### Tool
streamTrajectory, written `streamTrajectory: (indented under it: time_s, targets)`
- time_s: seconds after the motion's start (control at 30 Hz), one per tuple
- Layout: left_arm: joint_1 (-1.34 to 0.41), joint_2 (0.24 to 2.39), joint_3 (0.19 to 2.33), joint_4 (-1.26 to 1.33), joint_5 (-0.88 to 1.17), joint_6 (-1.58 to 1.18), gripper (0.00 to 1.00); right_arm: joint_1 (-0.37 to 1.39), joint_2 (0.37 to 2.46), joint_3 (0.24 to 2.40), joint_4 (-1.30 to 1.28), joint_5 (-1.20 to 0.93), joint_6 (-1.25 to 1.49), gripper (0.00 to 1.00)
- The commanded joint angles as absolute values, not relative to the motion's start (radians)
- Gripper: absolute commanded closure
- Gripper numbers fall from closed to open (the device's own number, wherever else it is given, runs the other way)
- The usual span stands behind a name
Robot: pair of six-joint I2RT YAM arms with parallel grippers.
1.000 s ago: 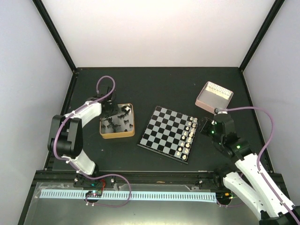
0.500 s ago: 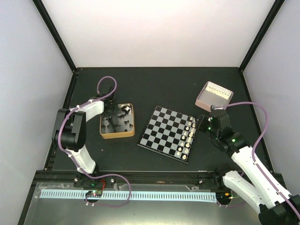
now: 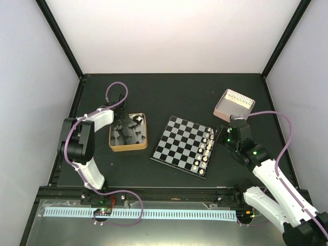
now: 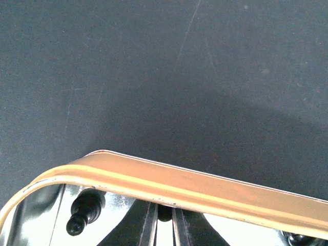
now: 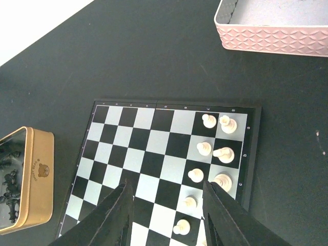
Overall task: Set up the chess pieces on the board
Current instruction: Pick up the chess piece from the storage box, then place the chess piece on the chessboard.
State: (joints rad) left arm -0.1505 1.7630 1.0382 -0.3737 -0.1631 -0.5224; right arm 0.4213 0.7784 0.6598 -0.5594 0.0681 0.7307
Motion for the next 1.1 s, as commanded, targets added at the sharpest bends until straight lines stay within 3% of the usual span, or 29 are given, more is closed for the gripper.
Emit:
streamTrajectory:
  time_s: [0.0,0.47,0.77,1.07]
  targets:
    - [-0.150,1.714,1.033,-0.369,-0.179,-0.504,0.95,0.422,0.764,0.684,-0.537,0.066,0.730,0.61]
    - [-0.338,1.507,1.046,-0.478,0.027,-0.481,0.95,0.422,0.746,0.658,-0.512,0.059,0.754,0.61]
    - [-0.485,1.738,1.344,-0.507,0.169,-0.250,0.95,0.422,0.734,0.640,-0.513,0.080,0.760,0.61]
    - [-0.529,1.964,1.482,-0.443,0.205,-0.201,0.95,0.422,0.749,0.634,-0.517,0.099,0.767,0.60]
